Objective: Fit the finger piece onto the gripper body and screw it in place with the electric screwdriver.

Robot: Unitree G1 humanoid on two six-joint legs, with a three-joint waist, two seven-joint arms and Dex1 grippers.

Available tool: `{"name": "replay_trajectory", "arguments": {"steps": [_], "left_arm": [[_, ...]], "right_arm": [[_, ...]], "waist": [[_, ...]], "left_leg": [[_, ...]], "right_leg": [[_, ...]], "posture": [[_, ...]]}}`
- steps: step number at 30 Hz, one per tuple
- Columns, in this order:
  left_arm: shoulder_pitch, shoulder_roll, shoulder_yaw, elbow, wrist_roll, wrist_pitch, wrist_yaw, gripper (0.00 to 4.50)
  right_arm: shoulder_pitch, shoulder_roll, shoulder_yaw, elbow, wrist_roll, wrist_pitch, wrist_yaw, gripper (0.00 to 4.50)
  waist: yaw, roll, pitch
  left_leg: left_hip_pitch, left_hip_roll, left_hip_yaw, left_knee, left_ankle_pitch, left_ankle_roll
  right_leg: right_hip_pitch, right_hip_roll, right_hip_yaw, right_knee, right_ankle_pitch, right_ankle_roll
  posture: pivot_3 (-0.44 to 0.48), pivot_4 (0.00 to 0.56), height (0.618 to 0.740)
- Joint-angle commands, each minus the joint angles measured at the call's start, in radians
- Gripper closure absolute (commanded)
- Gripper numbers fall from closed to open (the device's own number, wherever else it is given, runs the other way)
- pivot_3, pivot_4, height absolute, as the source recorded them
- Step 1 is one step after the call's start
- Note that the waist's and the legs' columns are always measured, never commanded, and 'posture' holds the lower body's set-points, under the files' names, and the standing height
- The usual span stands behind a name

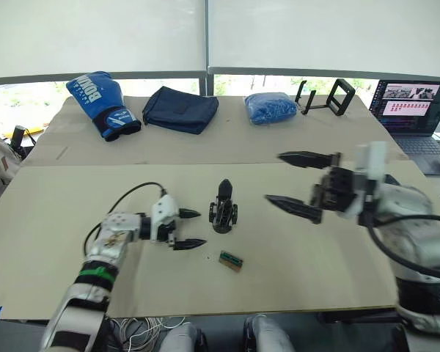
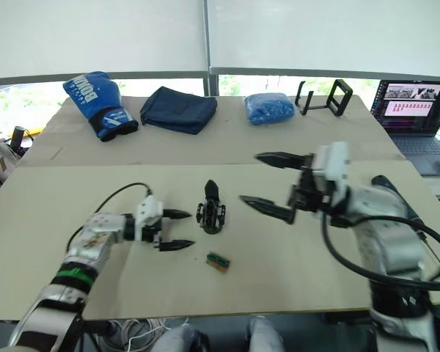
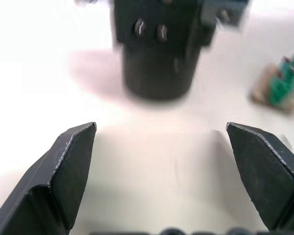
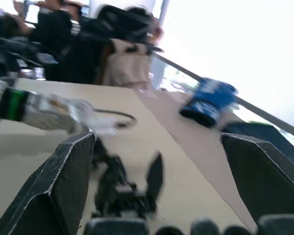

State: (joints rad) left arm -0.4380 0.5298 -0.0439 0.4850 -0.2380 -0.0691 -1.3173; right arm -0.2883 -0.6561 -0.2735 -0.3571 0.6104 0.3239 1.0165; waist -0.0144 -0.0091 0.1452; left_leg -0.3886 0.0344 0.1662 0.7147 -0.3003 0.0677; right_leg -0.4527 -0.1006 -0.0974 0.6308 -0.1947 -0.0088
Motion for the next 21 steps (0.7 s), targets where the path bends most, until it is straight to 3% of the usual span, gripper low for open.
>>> {"name": "replay_trajectory", "arguments": {"steps": [1,5,10,16,21], "left_arm": [[0.067,0.079,0.089,-0.205,-0.118,0.081,-0.028,0.02],[0.151,0.147,0.155,-0.403,-0.215,0.202,-0.002,0.02],[0.150,0.142,0.202,-0.563,-0.328,0.346,0.092,0.02],[0.165,0.121,0.211,-0.723,-0.434,0.457,0.177,0.02],[0.142,0.100,0.217,-0.759,-0.480,0.494,0.233,0.02]], "right_arm": [[0.133,-0.025,-0.210,-0.067,0.043,0.016,-0.080,0.00],[0.375,0.001,-0.393,-0.069,-0.038,-0.107,-0.097,0.00],[0.597,0.097,-0.554,0.012,-0.097,-0.266,-0.133,0.00],[0.761,0.194,-0.659,0.040,-0.082,-0.306,-0.216,0.00],[0.795,0.203,-0.672,0.036,-0.052,-0.279,-0.274,0.00]], "waist": [[0.003,-0.001,0.000],[0.026,-0.001,0.000],[0.029,0.000,0.001],[0.020,0.000,0.001],[0.014,0.002,0.001]], "left_leg": [[-0.001,0.000,0.000,0.000,0.000,0.000],[-0.001,-0.001,0.000,0.000,-0.001,0.001],[0.003,-0.002,-0.001,0.000,-0.002,0.003],[0.012,-0.002,0.000,-0.005,-0.003,0.000],[0.015,-0.001,0.001,-0.005,-0.004,-0.002]], "right_leg": [[0.000,-0.002,0.000,0.000,0.000,0.000],[0.001,-0.004,-0.002,-0.001,0.000,0.001],[0.008,-0.002,-0.001,-0.003,-0.006,0.010],[0.013,-0.003,0.004,-0.003,-0.007,0.011],[0.014,-0.003,0.006,-0.003,-0.007,0.011]], "posture": [[0.000,0.150,0.740],[0.000,0.150,0.740],[0.000,0.150,0.740],[0.000,0.150,0.740],[0.000,0.150,0.740]]}}
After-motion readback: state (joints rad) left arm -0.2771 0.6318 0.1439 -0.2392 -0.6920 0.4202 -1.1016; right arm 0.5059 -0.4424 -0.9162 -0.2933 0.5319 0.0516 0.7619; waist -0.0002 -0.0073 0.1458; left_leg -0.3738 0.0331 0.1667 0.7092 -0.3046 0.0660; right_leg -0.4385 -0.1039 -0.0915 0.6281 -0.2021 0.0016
